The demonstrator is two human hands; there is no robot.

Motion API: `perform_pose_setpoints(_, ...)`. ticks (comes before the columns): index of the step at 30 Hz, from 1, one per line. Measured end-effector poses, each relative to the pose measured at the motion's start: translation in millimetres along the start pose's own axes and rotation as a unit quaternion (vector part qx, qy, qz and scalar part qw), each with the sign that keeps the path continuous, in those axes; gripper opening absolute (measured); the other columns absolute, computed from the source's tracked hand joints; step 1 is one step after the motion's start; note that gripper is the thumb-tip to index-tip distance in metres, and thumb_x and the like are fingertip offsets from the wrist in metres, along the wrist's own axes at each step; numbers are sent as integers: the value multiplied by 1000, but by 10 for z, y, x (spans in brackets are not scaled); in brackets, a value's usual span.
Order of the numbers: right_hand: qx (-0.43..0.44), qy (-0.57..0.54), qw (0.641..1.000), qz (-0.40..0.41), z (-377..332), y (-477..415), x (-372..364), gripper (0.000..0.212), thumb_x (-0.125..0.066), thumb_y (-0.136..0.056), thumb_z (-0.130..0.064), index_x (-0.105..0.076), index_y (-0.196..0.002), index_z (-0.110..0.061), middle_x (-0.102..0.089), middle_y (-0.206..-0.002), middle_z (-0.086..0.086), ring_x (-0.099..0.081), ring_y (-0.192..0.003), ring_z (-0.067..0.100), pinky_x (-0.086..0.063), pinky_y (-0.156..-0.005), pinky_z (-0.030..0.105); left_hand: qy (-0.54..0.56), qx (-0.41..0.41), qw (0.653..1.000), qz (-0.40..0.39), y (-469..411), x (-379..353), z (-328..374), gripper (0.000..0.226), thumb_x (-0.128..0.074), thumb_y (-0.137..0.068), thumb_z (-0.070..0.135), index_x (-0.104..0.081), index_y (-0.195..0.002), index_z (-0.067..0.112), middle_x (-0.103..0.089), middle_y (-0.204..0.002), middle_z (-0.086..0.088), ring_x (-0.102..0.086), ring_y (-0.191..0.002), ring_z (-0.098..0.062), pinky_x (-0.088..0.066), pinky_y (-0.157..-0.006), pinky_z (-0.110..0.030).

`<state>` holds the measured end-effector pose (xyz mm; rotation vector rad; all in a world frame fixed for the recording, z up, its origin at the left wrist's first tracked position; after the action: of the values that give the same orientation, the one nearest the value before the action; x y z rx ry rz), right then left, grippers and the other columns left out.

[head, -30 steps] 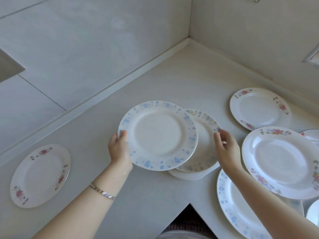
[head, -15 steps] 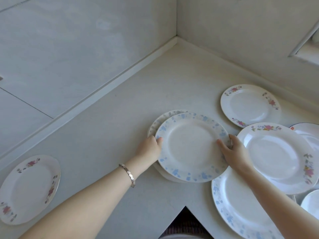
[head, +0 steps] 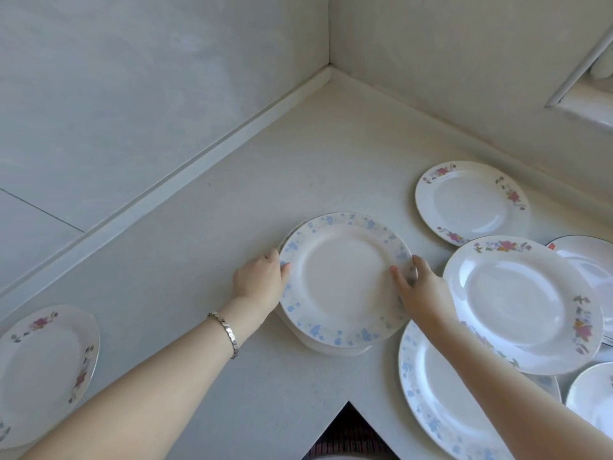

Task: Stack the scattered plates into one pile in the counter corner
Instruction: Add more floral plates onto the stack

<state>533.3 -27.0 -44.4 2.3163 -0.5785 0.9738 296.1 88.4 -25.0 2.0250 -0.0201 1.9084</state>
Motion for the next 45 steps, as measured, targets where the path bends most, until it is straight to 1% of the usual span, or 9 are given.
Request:
perform_pose_setpoints(2, -3, 57, 998, 11, -27, -23, -23, 51, -42, -91, -48, -44, -131, -16, -66, -94, 10, -60, -91, 32, -44, -68, 31, 187, 39, 982, 0, -25, -65, -65, 22, -37, -98, 30, -44, -101, 10, -59, -113, -16, -58, -100, -32, -41, -71, -34)
perform_pose_setpoints(5, -6, -22, 999, 23, -56, -36, -137, 54, -50, -90, -37, -41, -136, -11, -46, -127, 13, -45, -122, 29, -39, -95, 36, 498, 93, 860, -64, -16, -249, 1, 32, -35, -99, 23, -42, -127, 12, -56, -125, -5, -55, -113, -24, -41, -81, -25)
perform_pose_setpoints(11, -62, -248, 967, 10, -60, -63, -254, 58, -48, -91, -27, -28, -145, -26, -41, -142, 1, -45, -125, 21, -37, -105, 33, 642, 151, 750, -51, 39, -323, 93, 46, -27, -102, 25, -26, -147, 17, -38, -148, -1, -41, -129, -14, -31, -102, -23)
perform_pose_setpoints(14, -89, -269, 959, -6, -55, -58, -240, 51, -44, -92, -27, -32, -141, -30, -55, -123, -1, -54, -104, 20, -50, -83, 34, 645, 154, 746, -52, 59, -300, 111, 47, -25, -102, 25, -25, -148, 17, -36, -150, -2, -38, -135, -16, -30, -100, -23)
perform_pose_setpoints(21, -5, 11, 999, -37, -190, -57, -52, 57, -48, -90, -20, -28, -142, -10, -34, -144, 16, -32, -132, 34, -29, -104, 39, 500, 170, 837, -141, 32, -295, 56, 61, -25, -100, 40, -9, -151, 11, -21, -157, -8, -26, -144, -25, -23, -115, -33)
perform_pose_setpoints(24, 145, 85, 986, 15, -576, 59, 115, 49, -51, -89, -15, -41, -136, -9, -42, -138, 15, -36, -127, 31, -27, -106, 34, 467, 168, 866, -55, 164, -145, -78, 59, -37, -98, 34, -20, -148, 7, -30, -153, -13, -32, -141, -25, -27, -112, -32)
perform_pose_setpoints(30, 281, 144, 910, -268, -1367, 541, -438, 27, -47, -92, -24, -60, -115, -21, -58, -89, -8, -54, -83, 13, -41, -75, 23, 361, 210, 909, 3, 901, -354, -858, 19, -44, -91, 14, -58, -77, 11, -62, -82, -12, -62, -90, -31, -42, -70, -31)
perform_pose_setpoints(39, 362, 280, 789, -410, -2005, 1953, -1979, 30, -47, -92, -29, -56, -120, -20, -62, -119, 0, -58, -109, 19, -43, -92, 28, 430, 431, 792, 56, 2453, -786, -2975, 36, -45, -85, 6, -54, -51, 14, -60, -55, 1, -64, -71, -31, -51, -71, -33)
perform_pose_setpoints(45, 138, 62, 865, -479, -2402, 2736, -3309, 45, -54, -90, -28, -50, -128, -3, -56, -111, 9, -57, -99, 22, -43, -87, 30, 424, 480, 764, 82, 3337, -1005, -4221, 25, -47, -84, 13, -65, -71, 4, -70, -74, -15, -67, -83, -35, -53, -80, -43)
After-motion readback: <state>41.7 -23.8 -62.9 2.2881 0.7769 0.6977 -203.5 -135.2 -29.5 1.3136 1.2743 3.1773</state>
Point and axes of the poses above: each hand's wrist, its own y-axis away from the middle knuckle, its own x-axis out of the back of the hand, z = x × y, the point moved 5 cm from there along -y, towards the middle knuckle
